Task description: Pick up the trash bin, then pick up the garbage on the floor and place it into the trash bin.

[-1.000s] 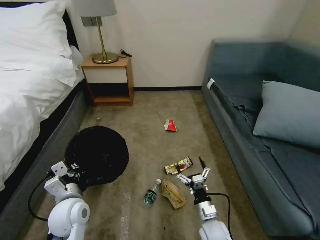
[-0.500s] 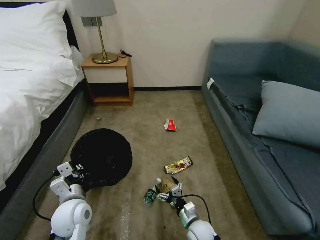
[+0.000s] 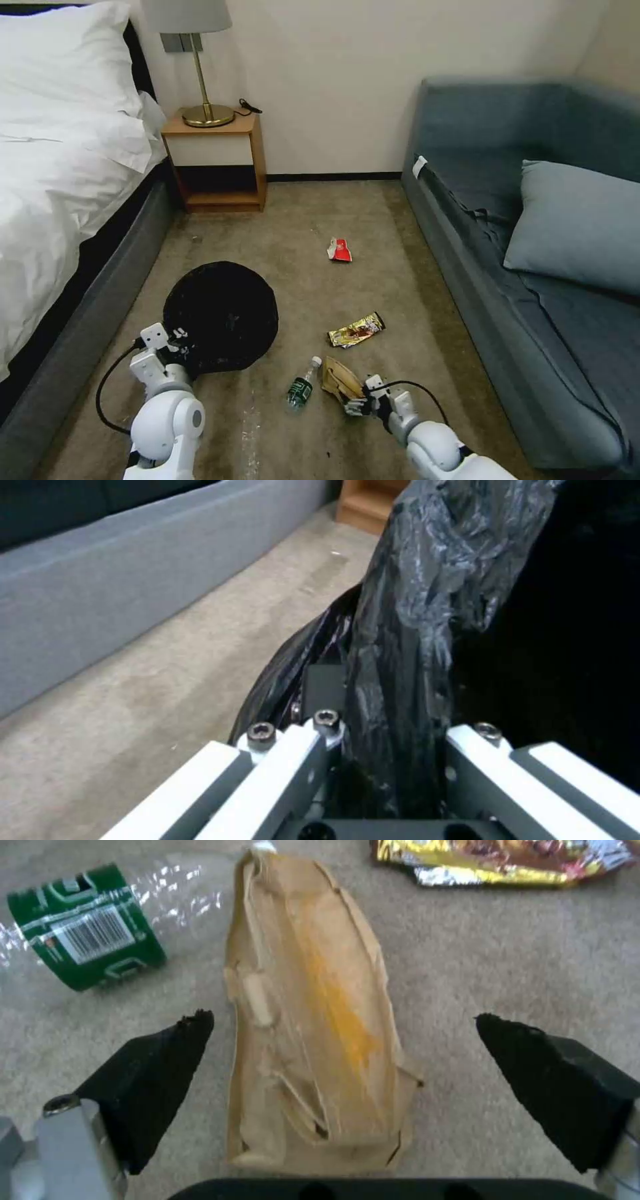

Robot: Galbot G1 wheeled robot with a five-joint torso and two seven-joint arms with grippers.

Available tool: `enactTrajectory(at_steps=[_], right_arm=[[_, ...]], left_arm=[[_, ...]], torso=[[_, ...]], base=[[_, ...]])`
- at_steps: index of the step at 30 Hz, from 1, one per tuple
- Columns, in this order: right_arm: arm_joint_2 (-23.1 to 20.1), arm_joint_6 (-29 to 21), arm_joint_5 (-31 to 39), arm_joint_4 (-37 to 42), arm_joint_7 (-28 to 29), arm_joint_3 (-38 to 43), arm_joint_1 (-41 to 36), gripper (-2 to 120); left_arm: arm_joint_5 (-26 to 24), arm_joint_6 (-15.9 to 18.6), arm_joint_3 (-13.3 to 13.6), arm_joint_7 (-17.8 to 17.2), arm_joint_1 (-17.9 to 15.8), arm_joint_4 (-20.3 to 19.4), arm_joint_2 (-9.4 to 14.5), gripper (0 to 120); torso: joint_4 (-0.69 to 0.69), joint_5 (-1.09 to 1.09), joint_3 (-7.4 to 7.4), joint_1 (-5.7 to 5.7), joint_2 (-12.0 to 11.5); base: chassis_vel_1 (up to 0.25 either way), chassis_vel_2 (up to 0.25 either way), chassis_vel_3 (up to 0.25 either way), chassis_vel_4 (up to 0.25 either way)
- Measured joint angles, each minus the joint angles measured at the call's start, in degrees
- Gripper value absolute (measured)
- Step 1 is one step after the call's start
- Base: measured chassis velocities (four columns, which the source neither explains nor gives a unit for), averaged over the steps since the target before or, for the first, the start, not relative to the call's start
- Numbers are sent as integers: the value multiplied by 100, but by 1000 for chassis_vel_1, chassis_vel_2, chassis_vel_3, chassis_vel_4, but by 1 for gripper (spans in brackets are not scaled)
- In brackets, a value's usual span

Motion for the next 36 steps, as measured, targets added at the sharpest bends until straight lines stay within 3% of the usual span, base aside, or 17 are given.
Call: enactTrajectory(at_steps=[15, 18, 22, 24, 27, 28, 34, 36], right_arm=[[253, 261, -187, -546, -277, -359, 336, 96], [355, 361, -268, -634, -280, -334, 292, 82], [430, 408, -302, -672, -267, -311, 279, 72], [459, 458, -341, -704, -248, -297, 279, 59], [459, 474, -345, -705, -237, -292, 280, 56], [454, 495, -353, -705, -222, -282, 281, 47], [422, 506, -360, -674, -191, -259, 265, 27], [410, 535, -370, -650, -182, -243, 252, 14]], left_arm=[[63, 26, 105, -50, 47, -23, -11, 1], [63, 25, 108, -53, 48, -47, 6, 1], [63, 25, 125, -67, 43, -69, 7, 1], [64, 25, 142, -74, 47, -94, 0, 1], [65, 26, 143, -75, 53, -97, -2, 1], [65, 26, 143, -76, 61, -99, -3, 1], [66, 26, 138, -76, 57, -98, -20, 1], [69, 26, 142, -77, 47, -98, -32, 1]], torso=[[2, 0, 0, 0, 0], [2, 0, 0, 0, 0], [2, 0, 0, 0, 0], [2, 0, 0, 0, 0], [2, 0, 0, 0, 0], [2, 0, 0, 0, 0], [2, 0, 0, 0, 0], [2, 0, 0, 0, 0]], base=[[0, 0, 0, 0], [0, 0, 0, 0], [0, 0, 0, 0], [0, 0, 0, 0], [0, 0, 0, 0], [0, 0, 0, 0], [0, 0, 0, 0], [0, 0, 0, 0]])
